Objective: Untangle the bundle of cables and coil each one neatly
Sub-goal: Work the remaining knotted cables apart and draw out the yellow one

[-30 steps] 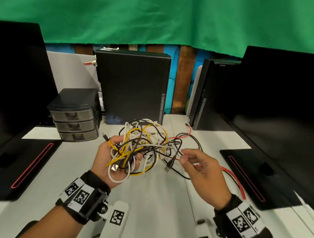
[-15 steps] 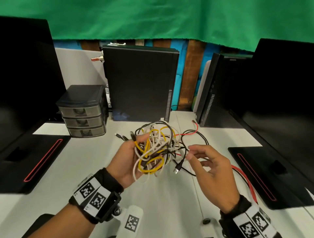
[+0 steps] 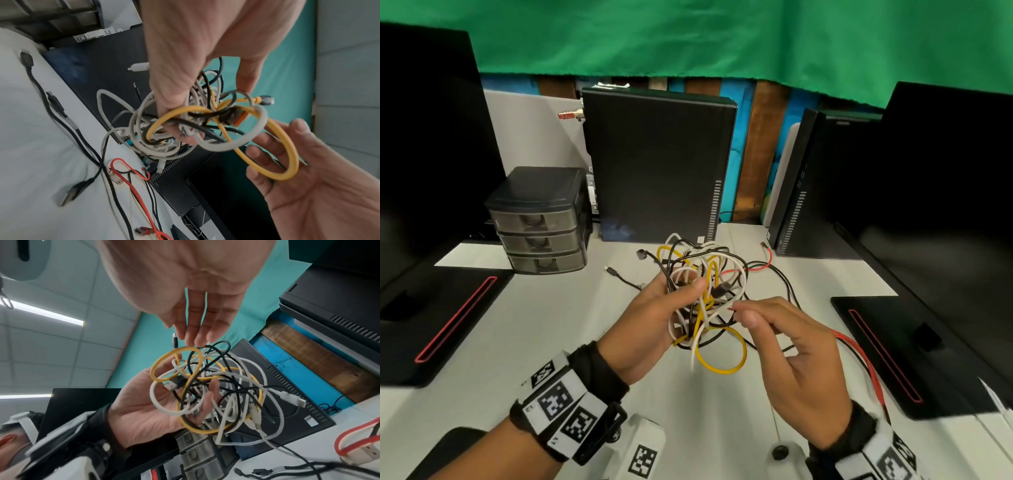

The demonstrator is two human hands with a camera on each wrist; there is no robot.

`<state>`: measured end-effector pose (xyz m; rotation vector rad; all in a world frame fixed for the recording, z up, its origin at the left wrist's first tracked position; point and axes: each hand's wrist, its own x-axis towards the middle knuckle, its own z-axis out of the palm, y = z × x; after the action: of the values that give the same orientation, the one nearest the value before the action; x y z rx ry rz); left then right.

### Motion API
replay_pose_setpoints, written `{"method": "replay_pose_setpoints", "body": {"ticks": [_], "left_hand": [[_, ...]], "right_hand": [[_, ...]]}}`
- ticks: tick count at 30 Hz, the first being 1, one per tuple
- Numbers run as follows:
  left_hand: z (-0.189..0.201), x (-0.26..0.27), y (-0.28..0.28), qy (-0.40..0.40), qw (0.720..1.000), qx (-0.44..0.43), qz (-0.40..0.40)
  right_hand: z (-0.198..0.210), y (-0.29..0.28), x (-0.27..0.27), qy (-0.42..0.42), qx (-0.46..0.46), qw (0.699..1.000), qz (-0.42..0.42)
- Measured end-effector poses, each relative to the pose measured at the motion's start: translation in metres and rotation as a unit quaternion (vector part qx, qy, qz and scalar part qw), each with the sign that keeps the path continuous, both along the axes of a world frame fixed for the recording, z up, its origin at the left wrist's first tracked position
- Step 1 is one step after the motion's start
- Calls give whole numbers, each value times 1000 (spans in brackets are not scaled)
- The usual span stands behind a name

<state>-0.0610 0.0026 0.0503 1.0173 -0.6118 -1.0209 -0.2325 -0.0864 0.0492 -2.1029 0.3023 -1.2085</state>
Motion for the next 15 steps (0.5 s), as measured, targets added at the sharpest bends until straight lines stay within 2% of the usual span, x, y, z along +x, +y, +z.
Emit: {"method": "replay_pose_setpoints", "body": {"ticks": [5,12,15], "left_hand": [[-8,-4,-1,-79,997,-9,-9],[-9,-3,-5,-54,998,-30,-10],[-10,-4,-4,-116,993,-31,-8]], "right_hand": [[0,-10,-1,8,-9,999,-34],[-1,-6,-2,42,-5,999,19],[-6,-7,0,71,-36,997,11]]}}
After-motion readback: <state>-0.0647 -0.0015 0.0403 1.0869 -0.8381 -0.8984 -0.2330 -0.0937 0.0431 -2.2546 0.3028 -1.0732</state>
